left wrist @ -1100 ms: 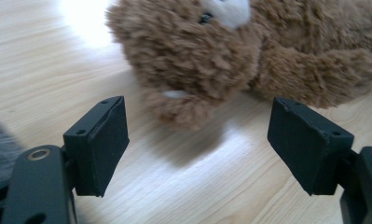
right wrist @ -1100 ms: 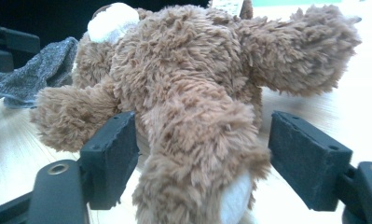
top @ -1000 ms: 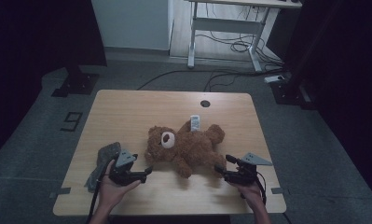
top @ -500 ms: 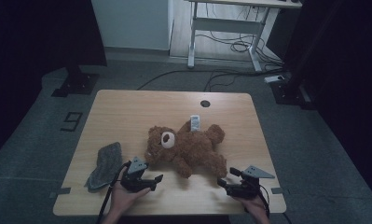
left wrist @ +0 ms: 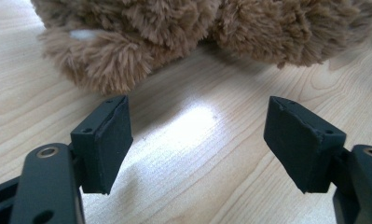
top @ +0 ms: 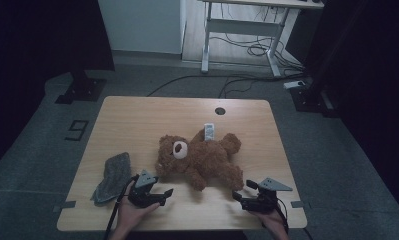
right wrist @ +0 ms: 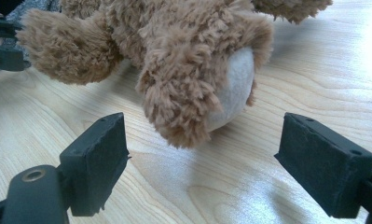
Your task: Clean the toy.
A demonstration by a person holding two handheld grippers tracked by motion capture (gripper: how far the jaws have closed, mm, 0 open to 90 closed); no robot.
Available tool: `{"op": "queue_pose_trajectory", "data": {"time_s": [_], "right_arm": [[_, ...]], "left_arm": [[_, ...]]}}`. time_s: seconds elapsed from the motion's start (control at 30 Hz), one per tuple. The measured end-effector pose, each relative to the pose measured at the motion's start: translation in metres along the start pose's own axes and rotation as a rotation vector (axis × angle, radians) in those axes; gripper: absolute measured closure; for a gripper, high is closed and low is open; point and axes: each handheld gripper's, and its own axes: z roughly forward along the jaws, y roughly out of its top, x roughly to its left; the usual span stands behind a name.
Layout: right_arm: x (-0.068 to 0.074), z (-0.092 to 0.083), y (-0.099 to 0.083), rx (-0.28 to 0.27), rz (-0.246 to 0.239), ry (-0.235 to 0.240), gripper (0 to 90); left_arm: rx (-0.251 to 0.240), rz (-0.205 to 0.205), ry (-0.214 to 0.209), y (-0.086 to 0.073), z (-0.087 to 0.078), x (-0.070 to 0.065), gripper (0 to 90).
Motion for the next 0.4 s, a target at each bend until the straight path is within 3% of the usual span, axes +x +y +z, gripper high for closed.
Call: {"op": "queue_pose_trajectory", "data": {"time_s": [0.4], "right_arm": [[-0.0012, 0.0005, 0.0004, -0.002, 0.004, -0.012, 14.6]], "left_arm": [[-0.014, -0.016, -0.018, 0.0010, -0.0050, 0.0012, 23.4]]}}
